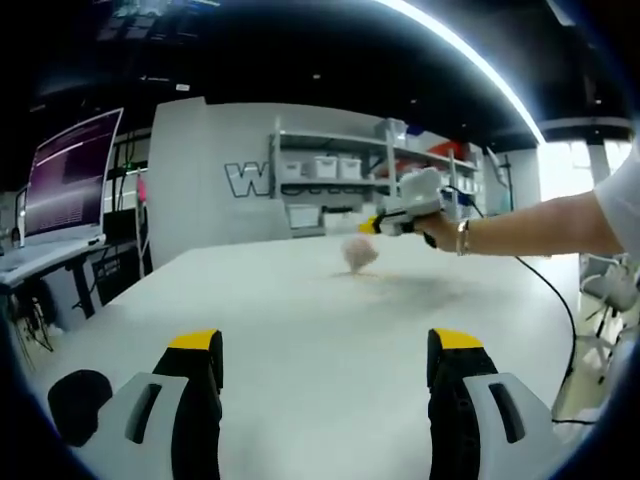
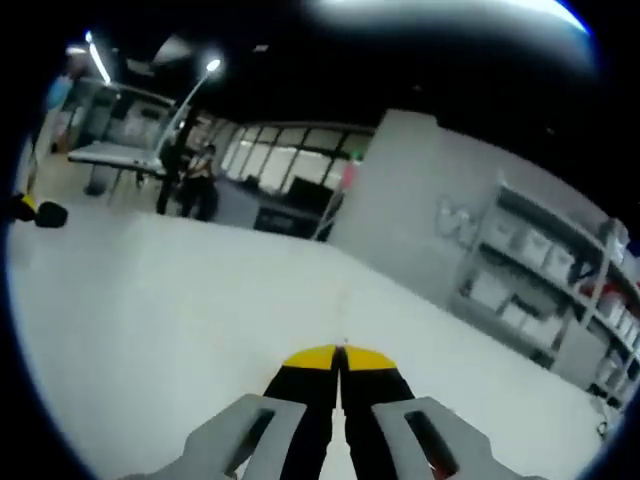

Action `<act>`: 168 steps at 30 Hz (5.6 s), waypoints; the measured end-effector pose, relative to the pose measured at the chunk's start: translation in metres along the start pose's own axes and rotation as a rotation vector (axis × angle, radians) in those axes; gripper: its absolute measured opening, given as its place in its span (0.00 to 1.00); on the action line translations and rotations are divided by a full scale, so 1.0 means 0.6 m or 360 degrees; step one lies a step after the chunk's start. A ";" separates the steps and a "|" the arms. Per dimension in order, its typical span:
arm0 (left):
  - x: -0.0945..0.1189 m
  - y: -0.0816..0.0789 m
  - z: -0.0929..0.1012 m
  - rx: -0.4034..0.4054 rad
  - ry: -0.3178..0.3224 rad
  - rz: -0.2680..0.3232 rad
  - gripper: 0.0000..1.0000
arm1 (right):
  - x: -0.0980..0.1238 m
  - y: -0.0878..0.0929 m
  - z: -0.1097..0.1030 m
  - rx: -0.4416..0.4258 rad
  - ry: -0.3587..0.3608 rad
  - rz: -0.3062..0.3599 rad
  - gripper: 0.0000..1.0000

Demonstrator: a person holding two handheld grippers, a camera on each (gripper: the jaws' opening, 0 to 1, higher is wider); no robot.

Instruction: Open the resealable bag by pulling the two sides of the seal apart until the entire bag opening is separated and visibly accessible.

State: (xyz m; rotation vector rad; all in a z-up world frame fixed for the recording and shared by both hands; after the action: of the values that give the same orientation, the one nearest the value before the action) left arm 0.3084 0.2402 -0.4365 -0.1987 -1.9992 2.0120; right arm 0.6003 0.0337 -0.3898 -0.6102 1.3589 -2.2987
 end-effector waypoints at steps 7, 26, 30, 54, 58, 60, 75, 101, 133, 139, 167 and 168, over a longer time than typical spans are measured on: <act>0.004 -0.005 0.001 -0.0006 -0.0004 0.0009 0.82 | 0.015 -0.011 0.007 -0.0065 0.0023 0.0052 0.00; 0.010 -0.011 0.004 -0.0005 -0.0006 0.0022 0.82 | 0.011 -0.022 0.008 -0.0077 0.0021 0.0077 0.00; 0.010 -0.011 0.003 -0.0003 -0.0007 0.0024 0.82 | 0.010 -0.024 0.006 -0.0078 0.0017 0.0080 0.00; 0.013 -0.015 0.010 -0.0009 0.0000 0.0032 0.82 | 0.033 -0.018 -0.005 -0.0087 0.0006 0.0088 0.00; 0.014 -0.015 0.011 -0.0010 -0.0001 0.0031 0.82 | 0.036 -0.017 -0.004 -0.0089 0.0007 0.0091 0.00; 0.014 -0.016 0.011 -0.0012 -0.0001 0.0032 0.82 | 0.039 -0.018 -0.004 -0.0091 0.0006 0.0096 0.00; 0.017 -0.018 0.018 -0.0024 0.0006 0.0033 0.82 | 0.061 -0.025 -0.011 -0.0102 -0.0002 0.0138 0.00; 0.025 -0.027 0.030 -0.0043 0.0019 0.0046 0.82 | 0.106 -0.030 -0.027 -0.0158 -0.0014 0.0206 0.00; 0.028 -0.035 0.056 -0.0079 0.0060 0.0048 0.82 | 0.167 -0.030 -0.029 -0.0242 -0.0008 0.0288 0.00; 0.028 -0.036 0.056 -0.0083 0.0063 0.0046 0.82 | 0.176 -0.027 -0.036 -0.0257 -0.0018 0.0298 0.00; 0.029 -0.027 0.061 -0.0075 0.0070 0.0035 0.82 | 0.237 -0.044 -0.071 -0.0305 -0.0061 0.0414 0.00; 0.029 -0.026 0.061 -0.0074 0.0071 0.0034 0.82 | 0.239 -0.044 -0.073 -0.0307 -0.0064 0.0416 0.00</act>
State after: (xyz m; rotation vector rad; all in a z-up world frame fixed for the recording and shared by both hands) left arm 0.2826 0.2104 -0.4180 -0.2740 -2.0264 1.9576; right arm 0.4546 -0.0007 -0.3617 -0.5001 1.5526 -1.9560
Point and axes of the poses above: the point that each gripper's makers call its tool centre point, and the gripper's own axes: x roughly backward along the fingers, z roughly to its right, y roughly out of its underside, the point moved 1 cm from there along x, roughly backward along the fingers, and after that the axes turned 3 degrees about x, right-handed, at the moved point
